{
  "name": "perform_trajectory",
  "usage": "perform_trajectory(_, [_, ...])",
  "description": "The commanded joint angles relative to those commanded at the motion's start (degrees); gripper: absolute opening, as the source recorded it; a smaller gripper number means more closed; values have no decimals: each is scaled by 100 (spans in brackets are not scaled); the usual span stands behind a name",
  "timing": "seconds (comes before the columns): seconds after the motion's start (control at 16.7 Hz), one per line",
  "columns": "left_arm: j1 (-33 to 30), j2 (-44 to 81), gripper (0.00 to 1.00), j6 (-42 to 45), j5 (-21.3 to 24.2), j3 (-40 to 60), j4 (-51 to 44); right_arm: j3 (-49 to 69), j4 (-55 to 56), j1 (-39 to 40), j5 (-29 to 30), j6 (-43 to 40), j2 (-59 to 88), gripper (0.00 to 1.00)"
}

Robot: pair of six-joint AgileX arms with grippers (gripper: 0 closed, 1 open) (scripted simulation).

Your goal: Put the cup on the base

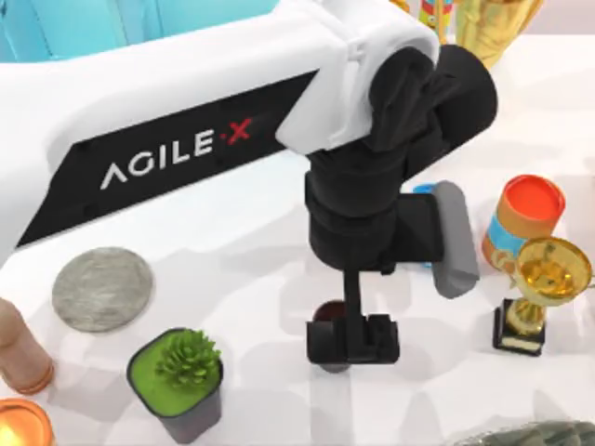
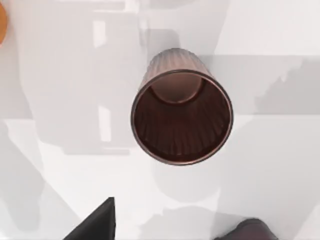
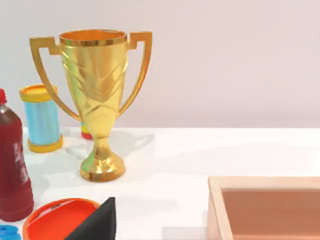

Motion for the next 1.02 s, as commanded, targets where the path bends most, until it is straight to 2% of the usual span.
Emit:
perform_trajectory(0.24, [17,21,100,7,0,-239,241,0,0,0,0,0,0,100])
perform_trajectory(0.66, [22,321,100,20,2,-1613,1969,0,0,0,0,0,0,100])
perform_trajectory(0.96, [19,367,100,24,3,-1770,2137,0,0,0,0,0,0,100])
perform_trajectory(1.02, [19,367,92,24,3,-1770,2137,0,0,0,0,0,0,100])
